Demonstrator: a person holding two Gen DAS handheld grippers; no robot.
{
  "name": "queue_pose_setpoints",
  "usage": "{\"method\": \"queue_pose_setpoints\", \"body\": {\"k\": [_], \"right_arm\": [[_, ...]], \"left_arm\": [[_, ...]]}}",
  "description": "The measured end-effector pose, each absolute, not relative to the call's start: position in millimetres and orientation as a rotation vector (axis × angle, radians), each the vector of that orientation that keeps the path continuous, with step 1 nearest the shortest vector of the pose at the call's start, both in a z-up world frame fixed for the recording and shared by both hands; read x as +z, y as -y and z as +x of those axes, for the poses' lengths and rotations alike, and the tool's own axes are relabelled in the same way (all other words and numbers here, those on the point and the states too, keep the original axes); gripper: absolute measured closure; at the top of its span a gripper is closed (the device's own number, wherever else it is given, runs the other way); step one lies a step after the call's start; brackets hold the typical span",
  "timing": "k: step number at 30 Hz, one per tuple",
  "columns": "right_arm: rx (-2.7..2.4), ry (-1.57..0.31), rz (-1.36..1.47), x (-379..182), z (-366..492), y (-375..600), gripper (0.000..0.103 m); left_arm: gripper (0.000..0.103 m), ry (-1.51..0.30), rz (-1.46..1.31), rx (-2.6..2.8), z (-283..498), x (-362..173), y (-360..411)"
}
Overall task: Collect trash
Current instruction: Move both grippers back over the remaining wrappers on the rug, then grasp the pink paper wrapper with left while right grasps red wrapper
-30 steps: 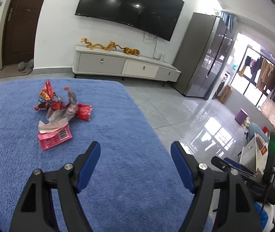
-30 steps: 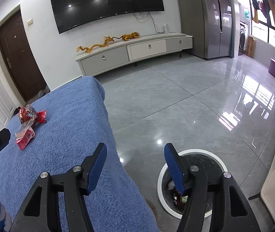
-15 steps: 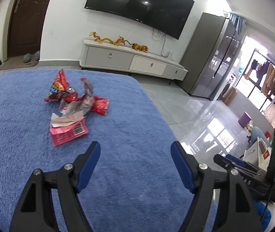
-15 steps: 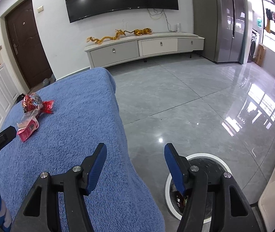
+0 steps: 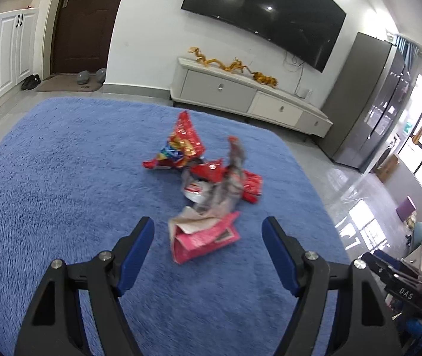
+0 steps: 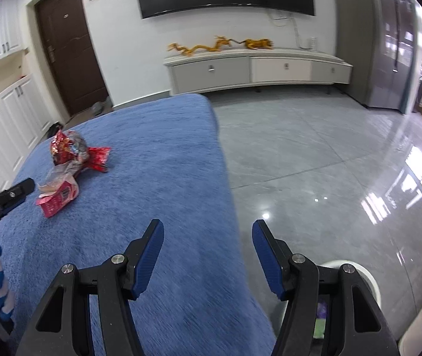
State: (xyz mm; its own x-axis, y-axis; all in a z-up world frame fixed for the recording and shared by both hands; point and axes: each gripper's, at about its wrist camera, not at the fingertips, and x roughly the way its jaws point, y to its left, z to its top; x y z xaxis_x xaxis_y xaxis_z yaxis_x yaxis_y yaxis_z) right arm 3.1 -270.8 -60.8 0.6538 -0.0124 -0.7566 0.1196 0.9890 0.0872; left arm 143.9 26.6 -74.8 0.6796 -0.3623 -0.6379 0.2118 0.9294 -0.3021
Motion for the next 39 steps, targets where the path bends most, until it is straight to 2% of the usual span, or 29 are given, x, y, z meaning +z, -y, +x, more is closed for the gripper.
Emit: {"method": "queue_pose_setpoints", "body": {"k": [14, 20, 21, 30, 31, 33, 35, 38, 39], "right_arm": [[0.181, -0.869, 0.060, -78.1, 98.8, 212.3, 0.044], [0.289, -0.887, 0.015, -90.7, 140.1, 181.8, 0.044], [0.302, -0.889, 0.013, -92.9, 143.4, 178.4, 0.044], [0.409, -0.924, 0.018, -106.3, 171.9, 150.8, 0.044], [0.424, -0.922, 0.020, -106.0, 172.7, 149.2, 0.047], [0.450, -0.922, 0.030, -106.1, 173.1, 147.9, 0.066], [0.453, -0.921, 0.028, -107.0, 171.6, 149.3, 0.076], [0.446, -0.895, 0.043, -101.2, 165.8, 152.2, 0.084], [0.439, -0.887, 0.054, -99.2, 162.5, 155.1, 0.087]], "left_arm": [[0.030, -0.851, -0.228, -0.371, 180.0, -113.3, -22.8], [0.048, -0.848, -0.290, -0.377, 181.9, -116.5, -35.9], [0.056, -0.853, -0.299, -0.386, 182.2, -117.6, -37.7], [0.064, -0.858, -0.335, -0.391, 174.9, -118.8, -49.9], [0.065, -0.858, -0.338, -0.392, 173.1, -118.6, -50.2], [0.066, -0.858, -0.343, -0.393, 171.1, -118.7, -51.7], [0.066, -0.859, -0.342, -0.394, 168.6, -118.3, -52.6], [0.068, -0.861, -0.334, -0.391, 166.3, -116.7, -52.5], [0.073, -0.861, -0.327, -0.392, 164.3, -115.5, -50.9]]}}
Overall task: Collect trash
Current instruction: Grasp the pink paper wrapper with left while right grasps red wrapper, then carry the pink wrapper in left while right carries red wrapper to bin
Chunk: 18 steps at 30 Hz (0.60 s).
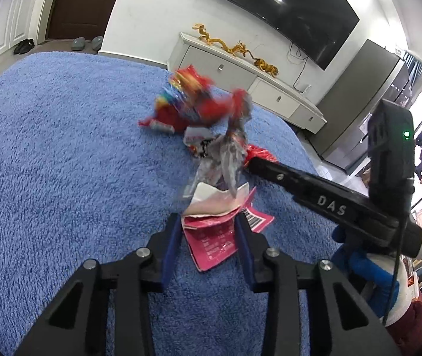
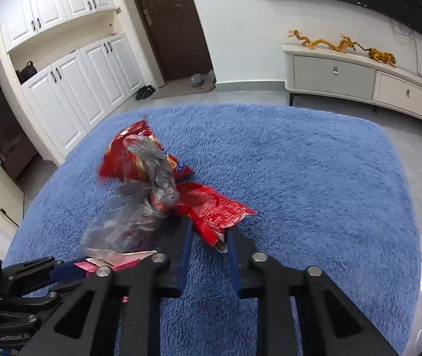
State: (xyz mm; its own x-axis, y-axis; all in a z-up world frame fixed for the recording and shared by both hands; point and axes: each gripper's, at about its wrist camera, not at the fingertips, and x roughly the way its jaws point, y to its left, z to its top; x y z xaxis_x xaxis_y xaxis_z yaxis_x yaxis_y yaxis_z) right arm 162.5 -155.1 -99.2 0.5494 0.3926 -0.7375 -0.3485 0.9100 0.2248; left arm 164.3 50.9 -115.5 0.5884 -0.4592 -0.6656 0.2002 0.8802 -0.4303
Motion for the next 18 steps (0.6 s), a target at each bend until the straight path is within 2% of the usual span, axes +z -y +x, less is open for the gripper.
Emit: {"method": "queue_pose_setpoints", "body": {"k": [1, 6, 18], "right_arm": [[0.431, -0.881, 0.060, -97.6, 159.3, 158.2, 0.089], [0.369, -0.855, 0.090, -89.0, 132.8, 180.8, 0.093], [0.159, -0.790, 0.108, -68.0, 35.9, 239.8, 0.093]], "left_arm": [[0.078, -0.865, -0.321, -0.398, 164.2, -114.6, -49.9], [0.079, -0.879, -0.317, -0.409, 149.3, -112.3, -45.8], [0.086, -0.882, -0.299, -0.487, 95.6, -93.9, -20.5]]}}
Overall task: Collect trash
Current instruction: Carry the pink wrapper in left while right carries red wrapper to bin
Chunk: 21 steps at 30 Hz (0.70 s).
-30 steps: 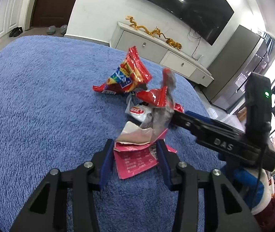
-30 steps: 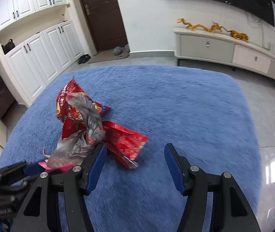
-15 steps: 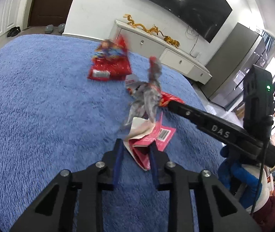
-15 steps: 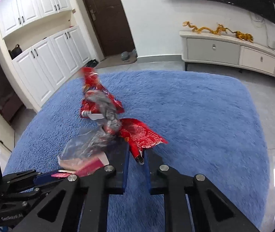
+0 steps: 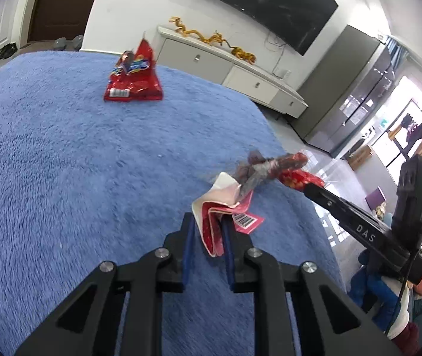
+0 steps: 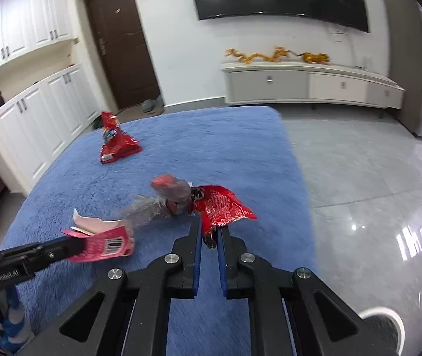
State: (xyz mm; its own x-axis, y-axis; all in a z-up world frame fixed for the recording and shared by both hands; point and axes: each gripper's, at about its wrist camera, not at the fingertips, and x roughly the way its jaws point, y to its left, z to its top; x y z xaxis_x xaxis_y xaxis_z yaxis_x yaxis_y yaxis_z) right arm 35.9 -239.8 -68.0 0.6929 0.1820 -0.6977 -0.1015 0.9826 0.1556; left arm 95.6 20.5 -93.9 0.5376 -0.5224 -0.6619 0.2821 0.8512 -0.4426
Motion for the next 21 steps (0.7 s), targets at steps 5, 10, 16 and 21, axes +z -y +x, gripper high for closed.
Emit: {"method": "queue_pose_setpoints", "body": {"k": [5, 10, 16, 21], "right_arm": [[0.082, -0.761, 0.161, -58.2, 7.4, 268.3, 0.093], [0.041, -0.726, 0.182, -47.9, -16.2, 282.6, 0.093], [0.053, -0.680, 0.190, -33.0, -36.0, 281.3, 0.094], [0.069, -0.626, 0.188, -13.1, -52.8, 275.6, 0.094]], "left_arm": [[0.087, -0.843, -0.272, -0.489, 73.1, -80.0, -19.9], [0.089, -0.813, -0.270, -0.470, 59.1, -67.4, -28.1], [0.090, -0.767, -0.263, -0.477, 46.9, -44.3, -31.6], [0.092, -0.717, -0.257, -0.503, 29.3, -25.6, -29.9]]}}
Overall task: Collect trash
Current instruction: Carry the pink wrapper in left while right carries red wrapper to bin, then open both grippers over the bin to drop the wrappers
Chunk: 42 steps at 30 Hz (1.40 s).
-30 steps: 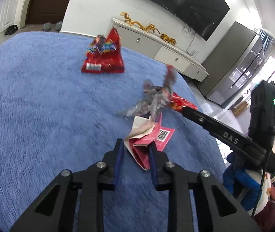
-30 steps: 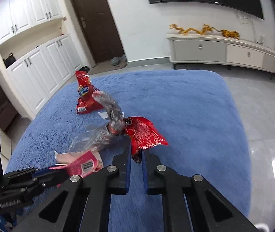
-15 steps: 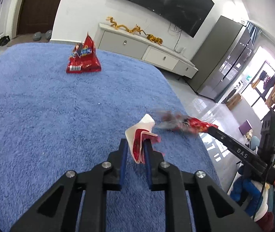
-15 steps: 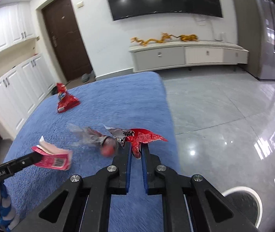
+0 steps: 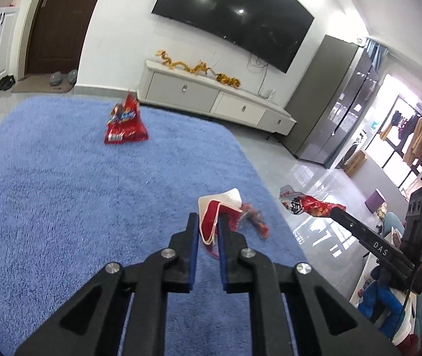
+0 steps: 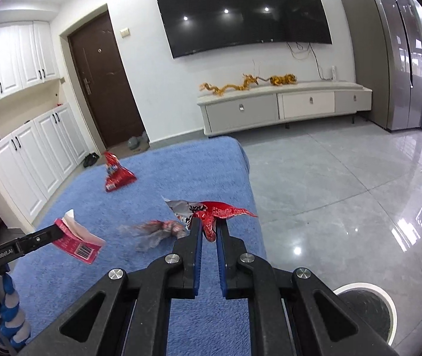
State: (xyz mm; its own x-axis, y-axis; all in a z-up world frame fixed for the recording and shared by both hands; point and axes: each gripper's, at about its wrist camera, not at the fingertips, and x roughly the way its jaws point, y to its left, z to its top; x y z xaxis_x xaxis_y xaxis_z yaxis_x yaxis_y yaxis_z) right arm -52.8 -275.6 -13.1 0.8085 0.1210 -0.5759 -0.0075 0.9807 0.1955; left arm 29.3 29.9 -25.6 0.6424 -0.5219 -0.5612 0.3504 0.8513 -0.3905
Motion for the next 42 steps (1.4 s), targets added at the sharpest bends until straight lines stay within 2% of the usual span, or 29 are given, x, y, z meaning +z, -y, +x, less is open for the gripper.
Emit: {"method": "queue_pose_setpoints", "body": {"k": [7, 14, 26, 36, 37, 39, 40, 41, 42], "right_arm": [[0.038, -0.549, 0.202, 13.4, -82.3, 281.9, 0.094], [-0.107, -0.531, 0.242, 14.1, -110.7, 322.5, 0.094], [-0.405, -0.706, 0.325, -54.1, -139.4, 417.8, 0.094], [-0.556, -0.799, 0.557, -113.8, -165.7, 493.3, 0.092], [-0.562, -0.807, 0.584, -119.5, -166.7, 498.6, 0.091], [-0.574, -0.827, 0.608, -128.1, -170.0, 504.7, 0.088], [-0.583, -0.837, 0.607, -130.6, -170.0, 504.9, 0.085], [-0.593, -0.845, 0.606, -133.5, -170.4, 506.2, 0.076], [-0.599, -0.847, 0.608, -136.0, -171.5, 506.9, 0.068]], "left_arm": [[0.093, -0.656, -0.231, -0.570, 9.7, 5.2, -10.2], [0.093, -0.653, -0.125, -0.722, -3.8, 19.8, 63.3], [0.093, -0.789, 0.058, -0.952, -6.6, -8.3, 224.9], [0.092, -0.952, 0.115, -1.089, -4.9, -52.5, 332.4], [0.088, -0.965, 0.119, -1.101, -5.9, -57.1, 342.3], [0.064, -0.990, 0.120, -1.114, -7.4, -63.8, 356.9], [0.046, -1.003, 0.110, -1.116, -7.9, -67.0, 362.5], [0.041, -1.008, 0.095, -1.118, -7.5, -69.6, 365.2], [0.041, -1.008, 0.085, -1.123, -7.7, -70.6, 369.6]]}}
